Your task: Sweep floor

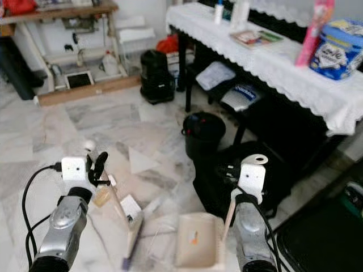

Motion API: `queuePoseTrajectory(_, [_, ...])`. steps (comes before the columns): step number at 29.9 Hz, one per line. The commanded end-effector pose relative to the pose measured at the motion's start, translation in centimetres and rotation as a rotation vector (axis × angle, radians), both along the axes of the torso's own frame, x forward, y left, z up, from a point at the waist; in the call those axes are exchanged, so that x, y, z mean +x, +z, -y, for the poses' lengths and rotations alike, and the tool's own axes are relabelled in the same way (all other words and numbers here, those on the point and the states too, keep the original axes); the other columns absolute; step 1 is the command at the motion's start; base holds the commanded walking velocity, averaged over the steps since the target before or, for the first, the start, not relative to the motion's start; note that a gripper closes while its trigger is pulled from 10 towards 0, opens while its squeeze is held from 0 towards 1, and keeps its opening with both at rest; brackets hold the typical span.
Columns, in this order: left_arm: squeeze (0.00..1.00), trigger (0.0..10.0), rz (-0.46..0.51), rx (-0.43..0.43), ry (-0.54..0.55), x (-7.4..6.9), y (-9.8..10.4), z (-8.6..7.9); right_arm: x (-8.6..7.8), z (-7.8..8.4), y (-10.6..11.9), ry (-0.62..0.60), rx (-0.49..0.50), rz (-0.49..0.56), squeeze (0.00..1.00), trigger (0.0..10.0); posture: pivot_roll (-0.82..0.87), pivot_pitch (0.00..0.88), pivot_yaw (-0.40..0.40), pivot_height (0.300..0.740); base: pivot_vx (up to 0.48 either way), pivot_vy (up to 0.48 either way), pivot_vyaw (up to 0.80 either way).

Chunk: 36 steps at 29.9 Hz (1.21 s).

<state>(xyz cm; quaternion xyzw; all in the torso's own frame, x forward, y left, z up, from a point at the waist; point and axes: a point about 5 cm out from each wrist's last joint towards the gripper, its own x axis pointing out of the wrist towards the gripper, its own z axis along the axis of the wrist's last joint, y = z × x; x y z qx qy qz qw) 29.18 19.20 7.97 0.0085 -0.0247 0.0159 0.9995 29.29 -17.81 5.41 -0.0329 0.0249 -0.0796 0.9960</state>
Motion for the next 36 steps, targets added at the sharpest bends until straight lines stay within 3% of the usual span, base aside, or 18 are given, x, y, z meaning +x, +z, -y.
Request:
queuePoseTrajectory(1, [0.00, 10.0, 0.065, 0.014, -0.021, 0.6, 1.5, 0.6, 0.2, 0.9, 0.8, -0.025, -0.003, 0.041, 0.00, 10.0, -0.04, 0.000, -0.010, 0.740, 0.259, 0.000, 0.00])
queuePoseTrajectory(27, [0.00, 10.0, 0.047, 0.026, -0.036, -0.2, 1.2, 0.3, 0.0, 0.6, -1.2, -0.016, -0.022, -0.031, 0.00, 10.0, -0.02, 0.000, -0.002, 0.740, 0.030, 0.000, 0.00])
queuePoseTrajectory(36, [0.00, 10.0, 0.036, 0.037, -0.050, -0.7, 1.3, 0.0, -0.5, -0.4, -2.6, 0.013, -0.030, -0.082, 0.00, 10.0, 0.00, 0.000, 0.006, 0.740, 0.000, 0.000, 0.00])
